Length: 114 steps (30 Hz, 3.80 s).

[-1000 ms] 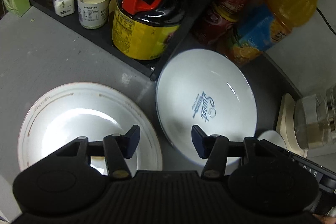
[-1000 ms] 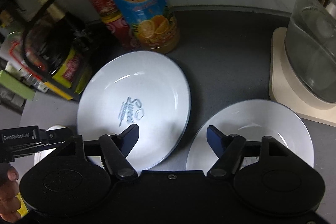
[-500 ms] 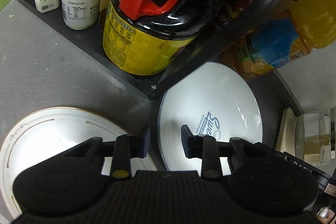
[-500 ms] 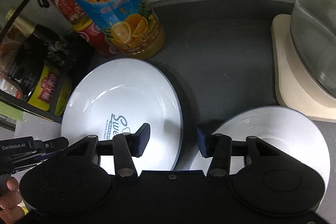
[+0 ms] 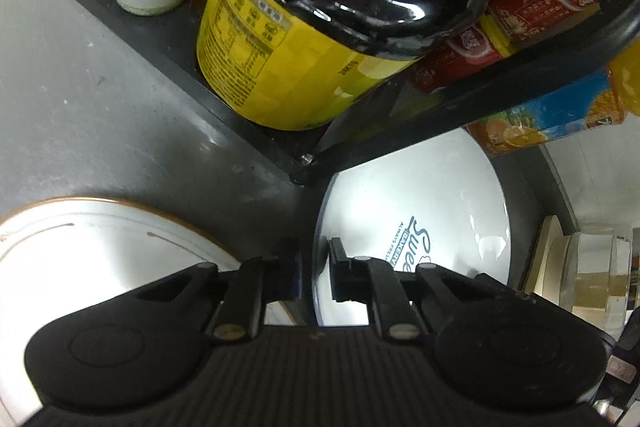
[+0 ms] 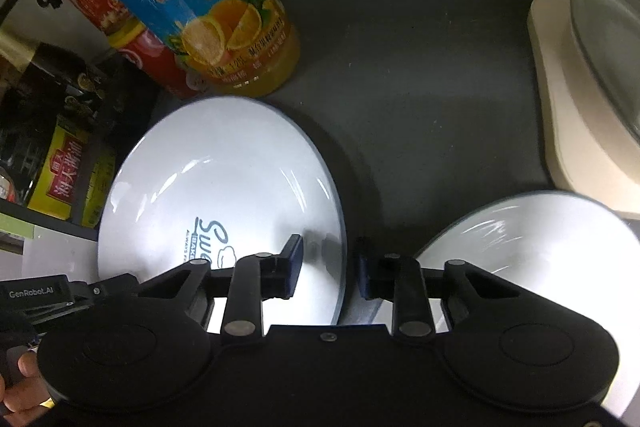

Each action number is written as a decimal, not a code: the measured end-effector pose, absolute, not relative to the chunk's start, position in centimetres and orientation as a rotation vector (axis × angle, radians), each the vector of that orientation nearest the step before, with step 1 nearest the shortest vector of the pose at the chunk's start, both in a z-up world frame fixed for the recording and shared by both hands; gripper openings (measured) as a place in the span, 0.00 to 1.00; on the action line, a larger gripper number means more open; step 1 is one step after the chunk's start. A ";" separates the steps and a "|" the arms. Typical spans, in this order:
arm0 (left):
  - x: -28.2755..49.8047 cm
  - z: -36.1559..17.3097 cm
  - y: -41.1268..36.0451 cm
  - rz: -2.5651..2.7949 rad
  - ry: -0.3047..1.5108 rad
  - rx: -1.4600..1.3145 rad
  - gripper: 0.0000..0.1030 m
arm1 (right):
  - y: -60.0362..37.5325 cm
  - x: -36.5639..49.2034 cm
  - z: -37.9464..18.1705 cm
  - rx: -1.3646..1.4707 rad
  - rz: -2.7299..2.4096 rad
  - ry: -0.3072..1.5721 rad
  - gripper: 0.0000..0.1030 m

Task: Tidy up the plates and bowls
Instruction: 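Close both grippers side by side on the 'Sweet' plate's rim, then lift the 'Sweet' plate with both grippers over the gold-rimmed flower plate, then lower the 'Sweet' plate onto the flower plate and open both grippers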

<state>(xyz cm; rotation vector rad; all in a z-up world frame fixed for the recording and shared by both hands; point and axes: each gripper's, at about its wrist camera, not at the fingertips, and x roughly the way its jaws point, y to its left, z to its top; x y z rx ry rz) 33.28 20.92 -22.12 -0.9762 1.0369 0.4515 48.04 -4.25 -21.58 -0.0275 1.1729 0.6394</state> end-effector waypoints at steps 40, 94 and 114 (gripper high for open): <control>25.5 -16.9 18.2 0.502 0.921 -1.065 0.08 | -8.7 40.6 -14.6 -0.030 0.900 1.109 0.11; 13.7 -20.3 23.6 0.656 1.002 -1.109 0.12 | -0.2 31.3 -17.9 -0.246 0.954 1.114 0.08; 14.7 -18.0 25.3 0.586 1.082 -0.943 0.37 | 0.5 30.9 -18.8 -0.175 0.845 1.133 0.10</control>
